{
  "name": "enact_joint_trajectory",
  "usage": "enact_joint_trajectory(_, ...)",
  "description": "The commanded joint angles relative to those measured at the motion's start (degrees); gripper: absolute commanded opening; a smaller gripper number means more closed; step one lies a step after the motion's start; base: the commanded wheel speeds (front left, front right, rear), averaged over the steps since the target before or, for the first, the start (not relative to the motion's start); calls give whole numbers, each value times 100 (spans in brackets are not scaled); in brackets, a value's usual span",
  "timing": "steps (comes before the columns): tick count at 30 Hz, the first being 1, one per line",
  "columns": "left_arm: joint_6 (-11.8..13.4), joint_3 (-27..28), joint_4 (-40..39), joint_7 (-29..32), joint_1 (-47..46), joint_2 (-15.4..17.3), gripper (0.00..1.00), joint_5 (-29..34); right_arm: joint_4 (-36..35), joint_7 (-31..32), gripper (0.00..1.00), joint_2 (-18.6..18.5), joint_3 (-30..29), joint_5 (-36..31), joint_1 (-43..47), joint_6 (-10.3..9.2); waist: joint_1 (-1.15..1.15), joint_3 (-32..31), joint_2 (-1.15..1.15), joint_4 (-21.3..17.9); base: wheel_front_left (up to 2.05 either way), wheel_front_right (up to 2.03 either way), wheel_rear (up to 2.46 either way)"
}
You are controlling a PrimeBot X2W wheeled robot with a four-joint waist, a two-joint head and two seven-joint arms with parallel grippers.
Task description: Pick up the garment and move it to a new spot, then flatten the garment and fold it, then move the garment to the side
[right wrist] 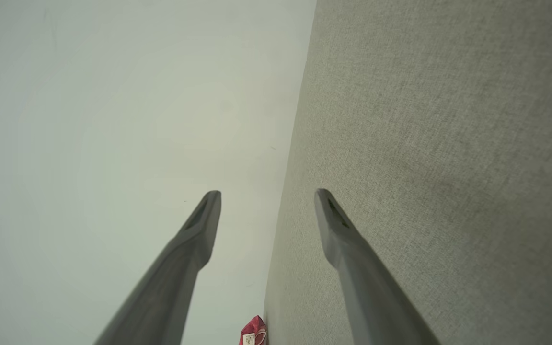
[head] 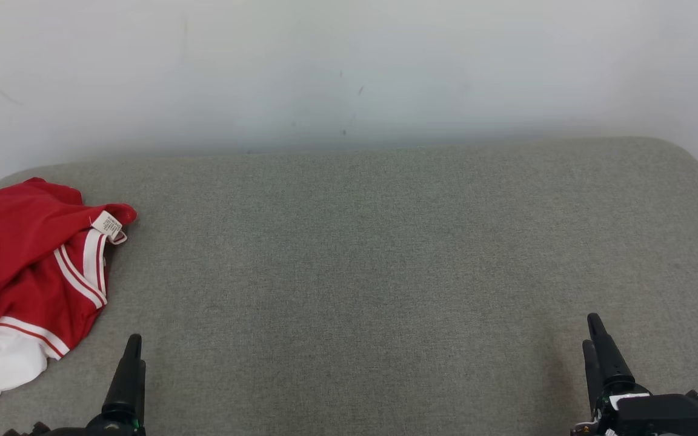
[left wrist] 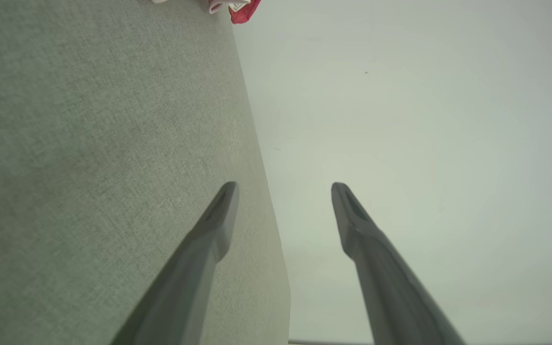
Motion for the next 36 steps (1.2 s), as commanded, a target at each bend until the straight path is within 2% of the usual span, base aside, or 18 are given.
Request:
enact_joint_trajectory(1, -2, 22, -135, -61, -85, 24, 100, 196, -126, -49, 100, -16, 35, -184, -43, -2, -1, 2, 0, 0, 0, 0, 0)
enact_joint_trajectory(30, 353, -164, -834, -695, 123, 42, 100, 3733, -523, -686, 100, -23, 345, -3135, 83, -4, -1, 6, 0, 23, 0, 0, 0)
enact_joint_trajectory(36, 414, -174, -921, -806, 161, 56, 100, 4295, -548, -794, 100, -24, 386, -3647, 110, -5, -1, 2, 0, 37, 0, 0, 0)
